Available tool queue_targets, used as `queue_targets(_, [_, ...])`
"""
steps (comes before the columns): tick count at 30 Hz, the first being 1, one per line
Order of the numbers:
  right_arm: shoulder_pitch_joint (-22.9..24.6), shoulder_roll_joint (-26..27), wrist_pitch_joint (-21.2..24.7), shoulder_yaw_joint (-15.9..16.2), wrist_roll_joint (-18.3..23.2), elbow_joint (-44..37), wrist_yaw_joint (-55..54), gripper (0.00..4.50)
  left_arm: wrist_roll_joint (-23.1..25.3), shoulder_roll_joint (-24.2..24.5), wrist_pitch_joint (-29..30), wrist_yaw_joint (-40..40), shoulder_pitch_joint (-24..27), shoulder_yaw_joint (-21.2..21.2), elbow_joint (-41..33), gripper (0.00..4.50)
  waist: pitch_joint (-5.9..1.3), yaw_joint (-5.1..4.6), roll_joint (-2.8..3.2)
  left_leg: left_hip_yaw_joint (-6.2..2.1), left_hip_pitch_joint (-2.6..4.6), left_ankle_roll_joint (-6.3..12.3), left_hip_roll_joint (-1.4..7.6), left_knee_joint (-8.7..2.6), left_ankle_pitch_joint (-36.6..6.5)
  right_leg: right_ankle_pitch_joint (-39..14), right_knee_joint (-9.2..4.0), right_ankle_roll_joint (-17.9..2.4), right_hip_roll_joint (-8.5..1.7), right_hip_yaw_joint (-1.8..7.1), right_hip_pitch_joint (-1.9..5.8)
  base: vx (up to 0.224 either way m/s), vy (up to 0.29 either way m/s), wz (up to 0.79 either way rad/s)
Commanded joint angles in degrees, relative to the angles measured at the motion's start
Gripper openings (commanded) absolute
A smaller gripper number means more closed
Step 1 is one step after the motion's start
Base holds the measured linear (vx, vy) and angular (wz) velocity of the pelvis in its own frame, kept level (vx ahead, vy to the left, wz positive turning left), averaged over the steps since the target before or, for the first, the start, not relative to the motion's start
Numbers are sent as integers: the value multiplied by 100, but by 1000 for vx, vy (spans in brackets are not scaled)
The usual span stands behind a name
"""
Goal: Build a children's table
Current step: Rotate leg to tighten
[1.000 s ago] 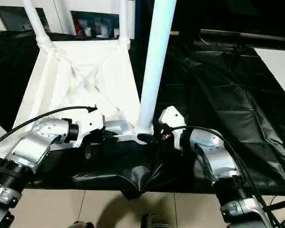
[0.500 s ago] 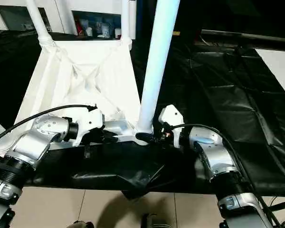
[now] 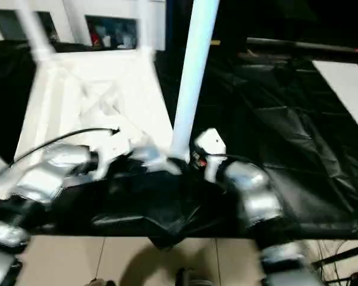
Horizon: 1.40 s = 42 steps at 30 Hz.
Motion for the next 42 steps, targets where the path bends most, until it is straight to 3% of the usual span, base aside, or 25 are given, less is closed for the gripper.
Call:
queue_targets(1, [52, 30, 238, -189, -206, 287, -733, 264, -34, -170, 213, 292, 244, -66, 379, 0, -280, 32, -77, -78, 23, 179, 69, -405, -1573, -3244, -628, -550, -349, 215, 225, 0, 0, 0])
queue_targets(5, [-96, 682, 368, -316, -414, 540, -2189, 264, 113, -744, 368, 1222, -140, -1, 907, 0, -303, 21, -47, -76, 31, 179, 56, -426, -1602, -2891, -627, -539, -328, 203, 230, 0, 0, 0])
queue_targets(7, [-165, 842, 298, -298, -426, 613, -2336, 264, 153, -859, 308, 1413, -251, -2, 1075, 0, -298, 20, -36, -67, 40, 195, 59, -432, -1641, -2741, -627, -588, -316, 208, 204, 0, 0, 0])
queue_targets(10, [-247, 1015, 202, -275, -406, 692, -2404, 264, 206, -978, 222, 1616, -371, 20, 1251, 0, -314, 21, -29, -63, 29, 245, 48, -436, -1684, -2516, -621, -640, -320, 204, 231, 0, 0, 0])
queue_targets(13, [-151, 995, -25, -120, -247, 404, -1590, 264, 286, -920, 135, 1483, -448, -50, 1298, 0, -309, 53, -21, -42, 23, 366, 63, -431, -1662, -2230, -612, -749, -331, 217, 245, 0, 0, 0])
queue_targets(14, [-122, 973, -82, -107, -223, 334, -1476, 299, 291, -899, 132, 1446, -448, -57, 1285, 0, -314, 56, -31, -37, 19, 384, 59, -422, -1628, -2190, -604, -767, -332, 220, 252, 0, 0, 0])
queue_targets(15, [-80, 929, -162, -101, -180, 227, -1341, 334, 287, -864, 131, 1387, -442, -60, 1257, 0, -316, 74, -34, -34, 13, 415, 59, -426, -1543, -2131, -598, -801, -335, 222, 264, 0, 0, 0])
queue_targets(18, [-19, 788, -264, -126, -92, 27, -1151, 345, 248, -769, 137, 1225, -404, -55, 1153, 0, -329, 118, -33, -18, 9, 501, 69, -413, -1395, -1933, -581, -856, -340, 230, 279, 0, 0, 0])
queue_targets(19, [-4, 483, -243, -214, 73, -207, -786, 362, 181, -568, 41, 872, -313, -75, 947, 0, -295, 119, -48, -48, -45, 498, 57, -447, -1357, -2146, -589, -813, -339, 197, 320, 0, 0, 0])
queue_targets(21, [-9, 304, -154, -220, 140, -302, -525, 380, 150, -464, -42, 668, -273, -95, 866, 0, -315, 109, -51, -48, -59, 503, 59, -427, -1361, -2366, -593, -725, -357, 207, 321, 0, 0, 0])
queue_targets(23, [-9, 98, -41, -159, 146, -370, -198, 382, 138, -365, -130, 488, -245, -112, 813, 0, -307, 108, -22, -34, -35, 511, 57, -416, -1315, -2359, -611, -733, -347, 213, 293, 0, 0, 0])
queue_targets(24, [30, -197, 63, -73, 217, -484, 346, 382, 77, -212, -155, 162, -165, -152, 641, 0, -308, 117, -40, -24, -10, 548, 55, -412, -1327, -2372, -628, -770, -332, 212, 289, 0, 0, 0])
queue_targets(25, [41, -279, 90, -50, 239, -516, 497, 382, 59, -169, -162, 70, -142, -163, 591, 0, -326, 133, -47, -29, -37, 584, 68, -410, -1153, -2147, -581, -832, -337, 217, 334, 0, 0, 0])
queue_targets(28, [196, -836, 252, 196, 427, -825, 1750, 382, -217, 211, -633, -908, 85, -327, 164, 0, -333, 163, -22, -31, -64, 681, 98, -410, -923, -1584, -516, -1032, -337, 209, 366, 0, 0, 0])
queue_targets(31, [314, -1224, 257, 475, 501, -1052, 2656, 382, -498, 511, -779, -1719, 278, -456, -238, 0, -332, 176, 6, -9, -19, 726, 119, -406, -905, -1245, -479, -1234, -334, 220, 335, 0, 0, 0])
queue_targets(32, [316, -1235, 257, 484, 502, -1057, 2685, 382, -509, 521, -781, -1744, 284, -460, -254, 0, -357, 181, 16, -3, 15, 742, 137, -398, -809, -924, -427, -1370, -327, 224, 335, 0, 0, 0])
queue_targets(34, [309, -1318, 239, 570, 479, -1065, 2918, 382, -605, 589, -736, -1921, 327, -472, -391, 0, -356, 181, 7, 18, 14, 822, 140, -385, -608, -398, -370, -1542, -308, 221, 337, 0, 0, 0])
queue_targets(36, [273, -1345, 190, 620, 416, -1012, 2984, 382, -646, 591, -686, -1946, 325, -451, -432, 0, -366, 204, 3, 26, 31, 882, 148, -374, -489, -160, -330, -1631, -322, 224, 352, 0, 0, 0])
queue_targets(38, [222, -1362, 148, 661, 364, -944, 3044, 382, -663, 588, -665, -1952, 309, -433, -438, 0, -353, 231, 3, 34, 37, 892, 144, -371, -484, -225, -337, -1630, -335, 229, 350, 0, 0, 0])
queue_targets(42, [104, -1405, 224, 675, 457, -859, 3270, 382, -646, 618, -743, -1987, 289, -383, -401, 0, -338, 266, -17, 33, 39, 733, 131, -379, -746, -792, -394, -1466, -357, 241, 360, 0, 0, 0])
